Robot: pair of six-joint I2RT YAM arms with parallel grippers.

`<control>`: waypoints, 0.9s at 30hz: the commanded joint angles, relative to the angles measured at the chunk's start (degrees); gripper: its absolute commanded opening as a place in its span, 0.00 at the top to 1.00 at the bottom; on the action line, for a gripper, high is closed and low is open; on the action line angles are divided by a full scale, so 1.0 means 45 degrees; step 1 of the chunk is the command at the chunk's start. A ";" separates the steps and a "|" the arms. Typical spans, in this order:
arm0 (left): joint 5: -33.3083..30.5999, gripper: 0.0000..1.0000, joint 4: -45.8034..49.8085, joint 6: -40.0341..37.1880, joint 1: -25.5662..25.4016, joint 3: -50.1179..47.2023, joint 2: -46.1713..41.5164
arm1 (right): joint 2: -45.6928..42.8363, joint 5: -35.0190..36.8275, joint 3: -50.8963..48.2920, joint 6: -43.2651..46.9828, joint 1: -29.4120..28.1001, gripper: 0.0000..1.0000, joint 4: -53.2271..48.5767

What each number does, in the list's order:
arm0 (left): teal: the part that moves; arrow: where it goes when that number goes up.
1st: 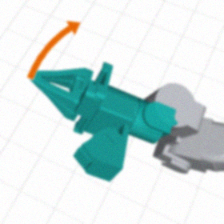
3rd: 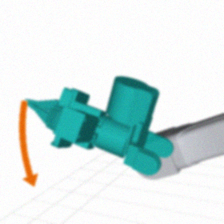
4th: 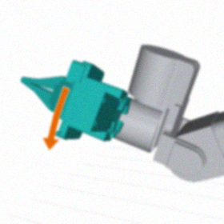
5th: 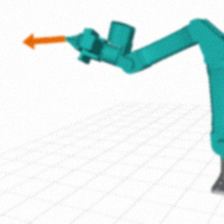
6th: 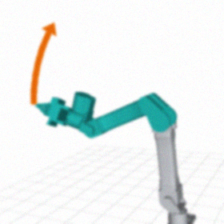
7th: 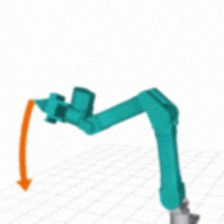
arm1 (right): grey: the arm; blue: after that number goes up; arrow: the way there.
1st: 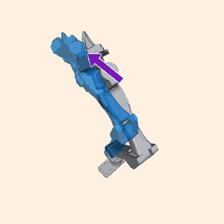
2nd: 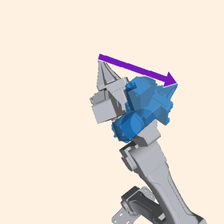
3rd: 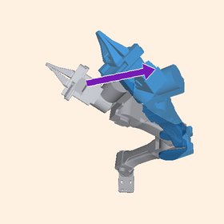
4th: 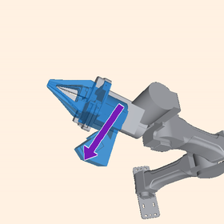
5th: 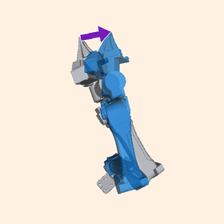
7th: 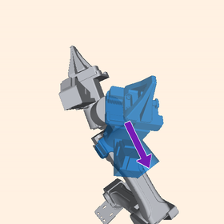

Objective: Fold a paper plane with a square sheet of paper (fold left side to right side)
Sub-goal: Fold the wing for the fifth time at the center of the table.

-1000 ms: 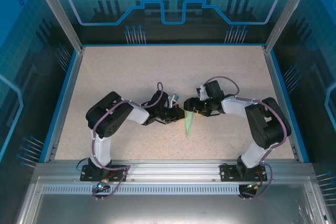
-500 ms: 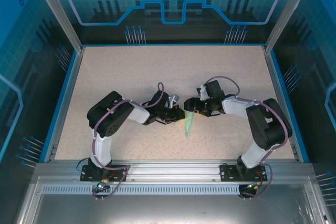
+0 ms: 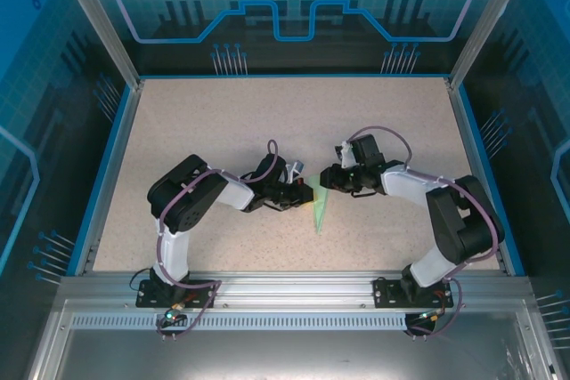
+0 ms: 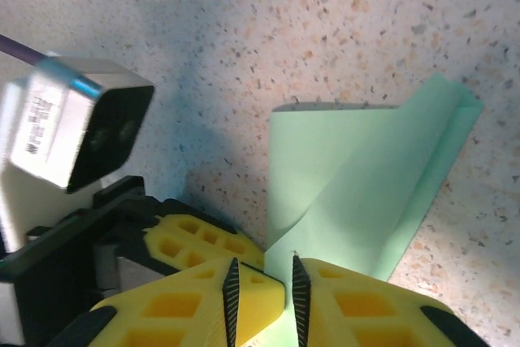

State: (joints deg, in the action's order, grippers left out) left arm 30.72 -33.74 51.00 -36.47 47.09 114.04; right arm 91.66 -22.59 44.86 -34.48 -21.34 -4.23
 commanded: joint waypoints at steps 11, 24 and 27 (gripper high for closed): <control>-0.0841 1.00 0.0816 -0.0489 0.0087 -0.0470 0.0244 | 0.1145 0.0010 0.0498 0.0485 -0.0140 0.75 -0.0320; -0.0904 1.00 0.0856 -0.0504 0.0077 -0.0565 0.0283 | 0.1791 0.0213 0.0631 0.0644 -0.0140 0.75 -0.0625; -0.0870 1.00 0.0820 -0.0494 0.0079 -0.0599 0.0263 | 0.1979 0.0341 0.0618 0.0686 -0.0140 0.76 -0.0957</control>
State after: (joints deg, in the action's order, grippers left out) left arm 30.28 -34.63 50.87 -36.49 46.61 114.04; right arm 99.02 -22.48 46.65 -32.47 -21.39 -5.32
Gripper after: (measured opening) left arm 0.044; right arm 0.245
